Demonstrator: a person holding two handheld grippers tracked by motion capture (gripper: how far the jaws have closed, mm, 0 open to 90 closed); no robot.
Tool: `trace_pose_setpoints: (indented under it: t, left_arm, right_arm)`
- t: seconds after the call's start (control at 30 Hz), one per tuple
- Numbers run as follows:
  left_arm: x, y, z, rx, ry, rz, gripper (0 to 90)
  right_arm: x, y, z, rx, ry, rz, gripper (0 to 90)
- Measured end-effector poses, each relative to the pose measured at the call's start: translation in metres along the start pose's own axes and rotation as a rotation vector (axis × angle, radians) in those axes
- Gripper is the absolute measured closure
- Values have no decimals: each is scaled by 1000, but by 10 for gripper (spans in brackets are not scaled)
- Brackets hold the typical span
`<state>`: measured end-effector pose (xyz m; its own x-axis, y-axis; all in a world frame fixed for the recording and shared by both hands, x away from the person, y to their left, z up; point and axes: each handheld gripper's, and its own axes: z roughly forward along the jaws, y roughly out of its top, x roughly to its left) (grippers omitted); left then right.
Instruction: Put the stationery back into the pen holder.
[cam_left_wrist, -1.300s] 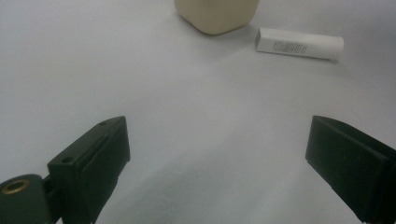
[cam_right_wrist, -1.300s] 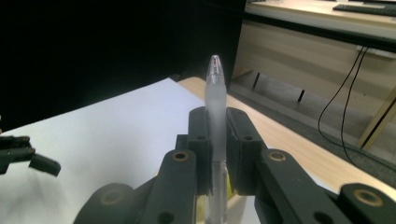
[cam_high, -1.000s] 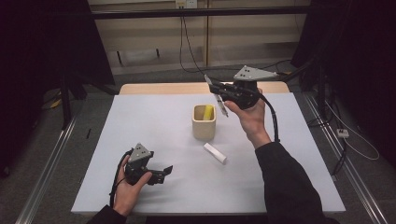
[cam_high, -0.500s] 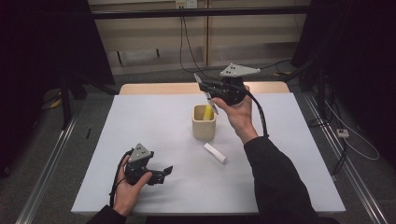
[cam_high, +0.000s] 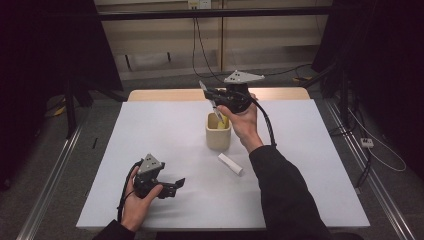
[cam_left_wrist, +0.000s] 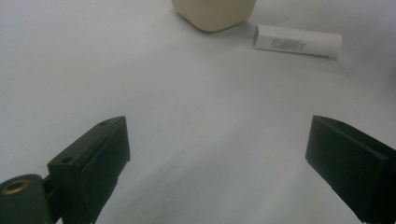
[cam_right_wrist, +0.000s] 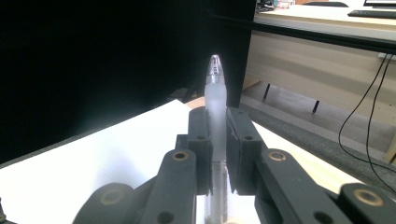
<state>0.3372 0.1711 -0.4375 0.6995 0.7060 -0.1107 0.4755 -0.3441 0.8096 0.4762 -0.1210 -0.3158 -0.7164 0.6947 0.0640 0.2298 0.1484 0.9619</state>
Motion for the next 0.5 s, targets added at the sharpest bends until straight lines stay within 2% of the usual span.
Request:
trace_pose_setpoints:
  t: [0.03,0.2,0.5]
  left_arm:
    - [1,0,-1,10,-21,2,63]
    - [1,0,1,17,-23,4,63]
    - [1,0,1,18,-24,5,63]
  right_arm:
    - [-1,-2,1,2,0,-3,818]
    - [1,-9,5,11,8,-11,818]
    - [-9,-24,10,29,-2,24,818]
